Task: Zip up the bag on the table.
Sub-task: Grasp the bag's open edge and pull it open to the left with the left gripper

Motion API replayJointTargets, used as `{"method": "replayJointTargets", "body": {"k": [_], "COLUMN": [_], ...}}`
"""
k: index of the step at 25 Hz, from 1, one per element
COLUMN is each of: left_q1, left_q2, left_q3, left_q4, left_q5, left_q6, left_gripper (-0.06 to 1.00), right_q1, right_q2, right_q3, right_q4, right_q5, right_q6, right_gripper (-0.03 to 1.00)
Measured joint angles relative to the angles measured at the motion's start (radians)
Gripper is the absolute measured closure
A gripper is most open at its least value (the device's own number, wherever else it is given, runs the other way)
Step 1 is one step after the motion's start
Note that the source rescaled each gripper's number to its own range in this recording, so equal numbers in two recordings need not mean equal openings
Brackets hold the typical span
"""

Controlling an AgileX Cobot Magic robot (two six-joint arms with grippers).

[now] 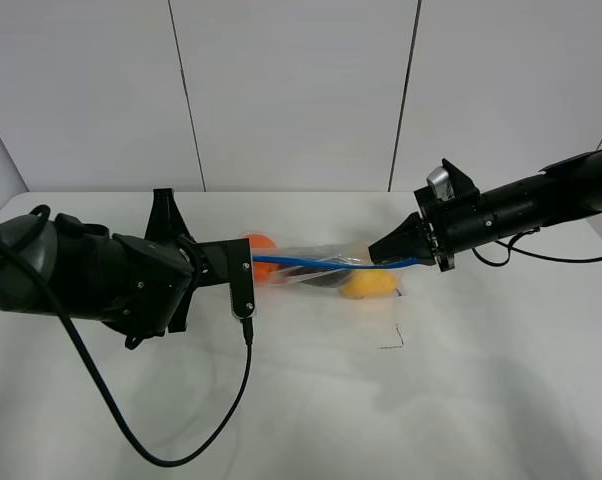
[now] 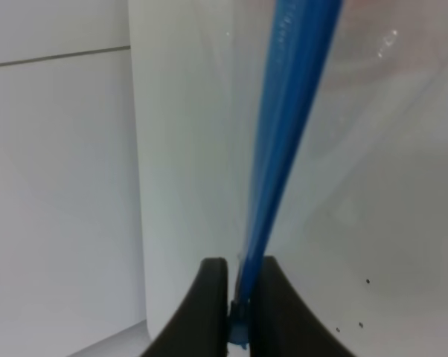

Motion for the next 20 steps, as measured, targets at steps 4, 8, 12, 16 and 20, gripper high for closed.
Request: {"method": "replayJointTargets", "body": {"k": [4, 8, 12, 16, 20], "left_q1": [0.0, 0.01, 0.012, 0.013, 0.013], "left_q2": [0.0, 0.0, 0.0, 0.0, 0.0], "left_q3": [0.0, 0.001, 0.001, 0.001, 0.001], "left_q4": [0.0, -0.007, -0.011, -0.012, -0.012], "left_q5": [0.0, 0.031, 0.04, 0.046, 0.067], "left_q6": [-0.012, -0.019, -0.059, -0.09, -0.097], "left_gripper": [0.93, 0.7, 0.32, 0.19, 0.17], "right_q1": [0.0, 0.0, 0.0, 0.0, 0.0], "right_q2": [0.0, 0.0, 0.0, 0.0, 0.0], "right_q3": [0.0, 0.0, 0.0, 0.0, 0.0], "right_q4": [0.0, -0.013, -0.014, -0.014, -0.014], "right_q5": [0.0, -0.001, -0.001, -0.001, -0.001], "right_q6": [0.0, 0.0, 0.0, 0.0, -0.001], "right_gripper": [0.97, 0.97, 0.97, 0.97, 0.97]}}
